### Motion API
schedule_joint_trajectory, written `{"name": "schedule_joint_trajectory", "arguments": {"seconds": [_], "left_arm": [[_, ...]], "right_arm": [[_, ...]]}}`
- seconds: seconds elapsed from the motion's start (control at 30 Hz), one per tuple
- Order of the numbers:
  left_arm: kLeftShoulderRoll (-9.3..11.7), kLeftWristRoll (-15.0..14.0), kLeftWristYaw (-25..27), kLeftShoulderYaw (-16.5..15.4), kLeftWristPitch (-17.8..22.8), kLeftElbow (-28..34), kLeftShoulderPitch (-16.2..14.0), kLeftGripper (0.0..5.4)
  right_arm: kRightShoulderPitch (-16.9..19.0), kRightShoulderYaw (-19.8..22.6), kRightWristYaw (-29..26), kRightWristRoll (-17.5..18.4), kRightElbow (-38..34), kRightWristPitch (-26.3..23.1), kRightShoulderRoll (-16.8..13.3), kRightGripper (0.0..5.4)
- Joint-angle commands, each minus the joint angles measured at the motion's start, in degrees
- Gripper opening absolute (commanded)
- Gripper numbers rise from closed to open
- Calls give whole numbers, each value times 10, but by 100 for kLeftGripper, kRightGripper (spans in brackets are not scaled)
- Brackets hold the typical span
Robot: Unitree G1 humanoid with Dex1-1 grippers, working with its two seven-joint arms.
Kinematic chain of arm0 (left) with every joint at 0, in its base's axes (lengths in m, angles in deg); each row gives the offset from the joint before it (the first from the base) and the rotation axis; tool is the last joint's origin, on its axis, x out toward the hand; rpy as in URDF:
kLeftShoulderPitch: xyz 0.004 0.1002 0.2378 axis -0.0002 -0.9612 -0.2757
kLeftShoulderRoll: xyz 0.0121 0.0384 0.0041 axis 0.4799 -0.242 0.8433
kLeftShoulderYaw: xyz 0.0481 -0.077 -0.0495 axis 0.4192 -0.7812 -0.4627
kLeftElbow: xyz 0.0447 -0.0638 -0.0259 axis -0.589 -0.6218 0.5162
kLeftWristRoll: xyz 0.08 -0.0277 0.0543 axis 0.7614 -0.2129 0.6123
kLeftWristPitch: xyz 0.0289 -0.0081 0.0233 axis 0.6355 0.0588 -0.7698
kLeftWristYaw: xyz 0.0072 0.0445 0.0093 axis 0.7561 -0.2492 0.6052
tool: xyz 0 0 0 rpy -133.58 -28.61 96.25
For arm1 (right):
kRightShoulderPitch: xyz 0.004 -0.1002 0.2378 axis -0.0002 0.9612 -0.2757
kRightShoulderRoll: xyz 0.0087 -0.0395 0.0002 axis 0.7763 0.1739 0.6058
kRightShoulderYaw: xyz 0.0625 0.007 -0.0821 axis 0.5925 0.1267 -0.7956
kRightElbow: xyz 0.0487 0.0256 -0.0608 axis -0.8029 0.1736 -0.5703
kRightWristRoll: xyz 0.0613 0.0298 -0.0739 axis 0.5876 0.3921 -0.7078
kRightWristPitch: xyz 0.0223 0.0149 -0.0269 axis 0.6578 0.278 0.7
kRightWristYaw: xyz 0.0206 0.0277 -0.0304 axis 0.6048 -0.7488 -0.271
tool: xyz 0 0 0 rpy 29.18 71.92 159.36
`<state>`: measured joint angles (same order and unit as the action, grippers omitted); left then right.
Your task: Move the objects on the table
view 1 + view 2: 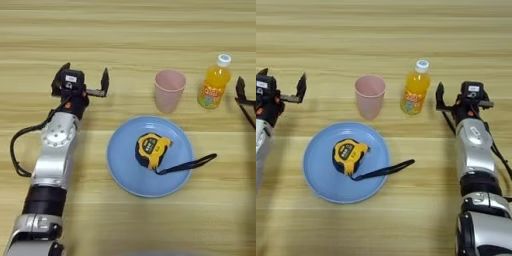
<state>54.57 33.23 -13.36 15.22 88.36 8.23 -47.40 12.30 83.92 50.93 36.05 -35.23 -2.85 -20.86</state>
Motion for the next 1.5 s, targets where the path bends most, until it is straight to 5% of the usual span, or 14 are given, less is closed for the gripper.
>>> {"name": "schedule_joint_trajectory", "arguments": {"seconds": [0.03,0.13,0.27,0.43,0.63,1.5], "left_arm": [[53,-38,65,2,99,137,-41,540],[86,-80,116,2,153,223,-73,540],[94,-111,151,35,200,285,-107,540],[91,-108,178,116,222,300,-148,540],[73,-85,197,197,210,234,-142,540],[58,-41,200,226,172,147,-128,540]], "right_arm": [[2,-5,12,-5,-14,-9,11,539],[1,-7,18,-8,-18,-12,17,539],[1,-11,26,-10,-23,-15,24,539],[1,-15,34,-11,-34,-23,33,539],[1,-19,43,-13,-43,-32,44,539],[3,-23,45,-17,-55,-41,48,539]]}}
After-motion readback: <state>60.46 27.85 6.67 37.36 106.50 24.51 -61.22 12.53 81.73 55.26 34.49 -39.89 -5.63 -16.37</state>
